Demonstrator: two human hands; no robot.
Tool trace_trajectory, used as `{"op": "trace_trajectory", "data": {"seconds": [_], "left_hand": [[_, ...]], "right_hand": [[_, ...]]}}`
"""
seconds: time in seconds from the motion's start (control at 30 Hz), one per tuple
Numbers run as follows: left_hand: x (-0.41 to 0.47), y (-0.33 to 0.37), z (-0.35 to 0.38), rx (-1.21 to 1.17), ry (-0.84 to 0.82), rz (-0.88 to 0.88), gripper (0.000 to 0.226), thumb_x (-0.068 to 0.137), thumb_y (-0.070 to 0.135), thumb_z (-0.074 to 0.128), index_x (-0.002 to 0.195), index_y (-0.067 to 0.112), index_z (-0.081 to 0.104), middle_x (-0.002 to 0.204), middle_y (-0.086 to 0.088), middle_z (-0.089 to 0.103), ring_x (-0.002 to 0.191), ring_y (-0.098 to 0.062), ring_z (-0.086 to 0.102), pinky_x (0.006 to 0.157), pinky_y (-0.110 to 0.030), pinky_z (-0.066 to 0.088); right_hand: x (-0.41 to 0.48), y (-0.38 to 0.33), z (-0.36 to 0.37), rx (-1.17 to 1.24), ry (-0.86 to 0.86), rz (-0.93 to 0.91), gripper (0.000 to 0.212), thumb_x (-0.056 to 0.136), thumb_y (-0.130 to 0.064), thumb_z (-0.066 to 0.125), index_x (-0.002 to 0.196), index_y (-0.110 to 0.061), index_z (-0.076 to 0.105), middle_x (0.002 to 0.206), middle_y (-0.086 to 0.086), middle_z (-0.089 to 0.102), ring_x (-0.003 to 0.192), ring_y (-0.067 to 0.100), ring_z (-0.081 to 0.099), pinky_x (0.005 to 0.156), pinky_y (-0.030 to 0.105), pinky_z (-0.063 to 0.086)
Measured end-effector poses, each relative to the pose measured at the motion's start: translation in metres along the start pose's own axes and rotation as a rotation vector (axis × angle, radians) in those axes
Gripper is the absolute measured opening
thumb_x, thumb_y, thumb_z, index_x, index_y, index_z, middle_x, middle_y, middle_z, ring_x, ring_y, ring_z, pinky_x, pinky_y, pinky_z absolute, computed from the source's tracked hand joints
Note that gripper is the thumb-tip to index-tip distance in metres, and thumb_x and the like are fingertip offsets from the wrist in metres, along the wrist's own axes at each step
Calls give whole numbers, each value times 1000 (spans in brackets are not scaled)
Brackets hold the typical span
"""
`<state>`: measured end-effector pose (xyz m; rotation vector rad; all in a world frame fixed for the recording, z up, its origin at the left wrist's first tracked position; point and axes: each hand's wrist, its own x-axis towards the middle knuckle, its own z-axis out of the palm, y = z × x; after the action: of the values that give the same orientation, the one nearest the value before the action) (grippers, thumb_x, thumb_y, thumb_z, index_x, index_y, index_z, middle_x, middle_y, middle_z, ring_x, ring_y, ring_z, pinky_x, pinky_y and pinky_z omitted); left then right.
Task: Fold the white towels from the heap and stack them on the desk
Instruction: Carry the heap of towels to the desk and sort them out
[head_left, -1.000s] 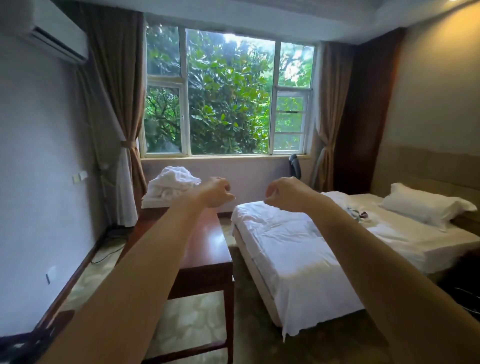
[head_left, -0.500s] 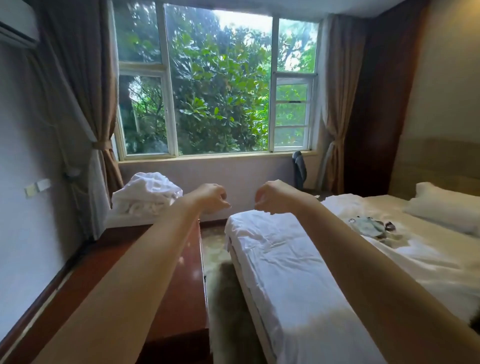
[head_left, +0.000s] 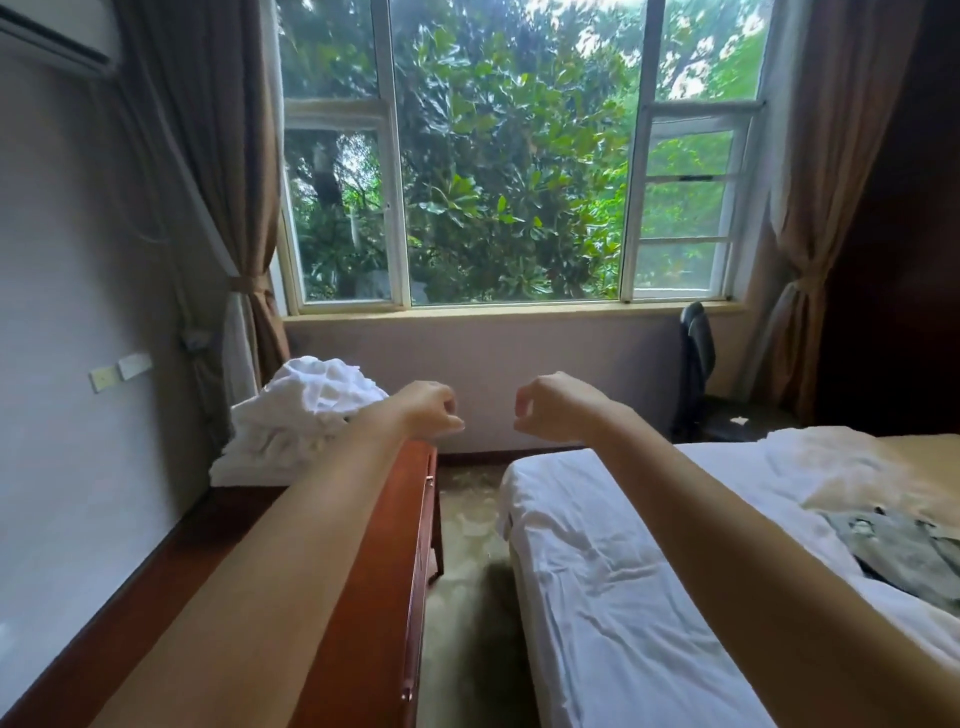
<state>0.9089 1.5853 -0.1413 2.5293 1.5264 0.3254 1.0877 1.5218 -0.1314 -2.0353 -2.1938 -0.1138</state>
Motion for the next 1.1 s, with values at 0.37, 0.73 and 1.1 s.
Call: {"op": "trace_trajectory", "data": {"seconds": [0.37,0.73,1.1], "left_hand": [[273,-118,-20,44,30,-51,29,90,32,58,108,10,64,110,-6,62,97,-20,57,82,-31,47],[400,-256,-51,21,119,-252,36,91,33,55,122,14,58,121,-3,58,104,-19,56,91,-33,49],[521,-387,-55,69,210,-499,34,93,31,56,120,10,59,119,-7,59,106,-24,58,90,-38,51]], "right_hand": [[284,38,21,-110,-77,-78,35,97,-34,49,119,-11,65,121,9,62,111,27,57,88,32,50],[514,-1,52,-50,-45,-283,37,97,-34,48,122,-11,63,121,11,60,110,29,57,84,32,49],[764,-56,112,78,-39,-552,30,90,-33,56,112,-14,64,114,8,64,105,28,60,80,28,44]]}}
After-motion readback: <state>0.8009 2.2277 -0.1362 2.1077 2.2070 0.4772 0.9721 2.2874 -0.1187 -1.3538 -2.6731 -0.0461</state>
